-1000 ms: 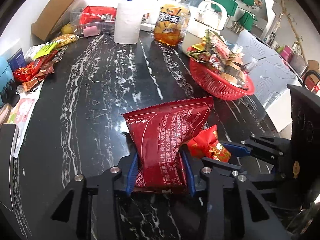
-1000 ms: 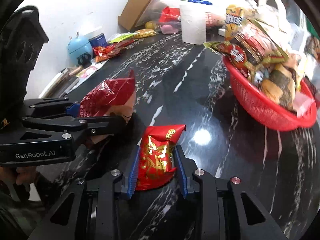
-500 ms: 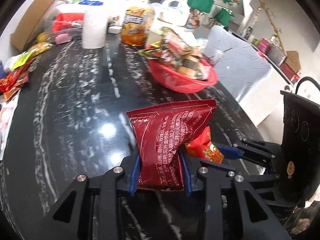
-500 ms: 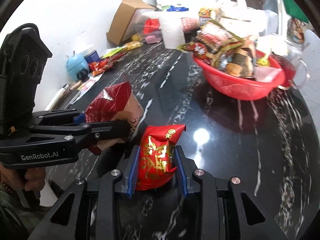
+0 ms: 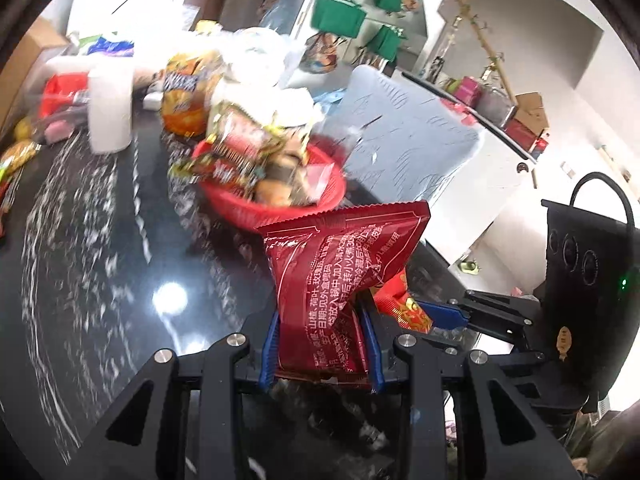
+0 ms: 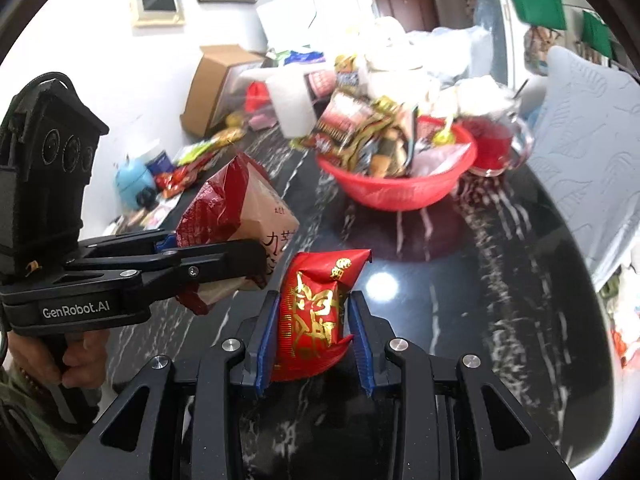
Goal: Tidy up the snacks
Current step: 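Carry the dark red bag to the colander while right carries the candy packet there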
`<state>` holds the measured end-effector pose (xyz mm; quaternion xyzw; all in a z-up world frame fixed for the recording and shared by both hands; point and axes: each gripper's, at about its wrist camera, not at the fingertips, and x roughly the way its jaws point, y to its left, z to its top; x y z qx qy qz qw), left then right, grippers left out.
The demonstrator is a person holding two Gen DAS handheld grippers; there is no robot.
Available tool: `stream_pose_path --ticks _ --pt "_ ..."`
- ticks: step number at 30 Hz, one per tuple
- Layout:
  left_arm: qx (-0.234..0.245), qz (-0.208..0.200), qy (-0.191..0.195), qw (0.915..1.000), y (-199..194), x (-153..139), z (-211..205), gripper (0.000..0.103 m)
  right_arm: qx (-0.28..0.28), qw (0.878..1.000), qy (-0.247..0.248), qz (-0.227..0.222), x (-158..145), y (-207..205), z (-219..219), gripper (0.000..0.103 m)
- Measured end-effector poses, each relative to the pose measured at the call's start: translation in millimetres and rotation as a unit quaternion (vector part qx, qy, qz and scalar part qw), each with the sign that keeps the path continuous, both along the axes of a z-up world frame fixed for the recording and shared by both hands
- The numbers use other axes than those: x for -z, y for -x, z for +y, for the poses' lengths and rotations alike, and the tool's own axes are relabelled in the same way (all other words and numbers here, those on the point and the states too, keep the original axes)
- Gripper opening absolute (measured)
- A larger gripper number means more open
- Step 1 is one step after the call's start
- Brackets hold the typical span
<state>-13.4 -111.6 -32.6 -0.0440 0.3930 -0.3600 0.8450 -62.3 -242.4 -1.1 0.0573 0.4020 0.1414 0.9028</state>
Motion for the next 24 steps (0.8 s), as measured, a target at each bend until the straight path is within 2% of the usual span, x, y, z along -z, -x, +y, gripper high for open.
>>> stream_pose_path --ticks 11,24 --pt "0.009 -0.03 0.025 0.9992 -38 -32 -21 0.034 0.028 0.999 0.001 -0.03 -29 -33 -28 0.033" --pt "-0.017 -0.046 0.025 0.9985 -98 -43 -33 0.034 0.056 0.998 0.007 -0.039 -33 -102 -51 0.033"
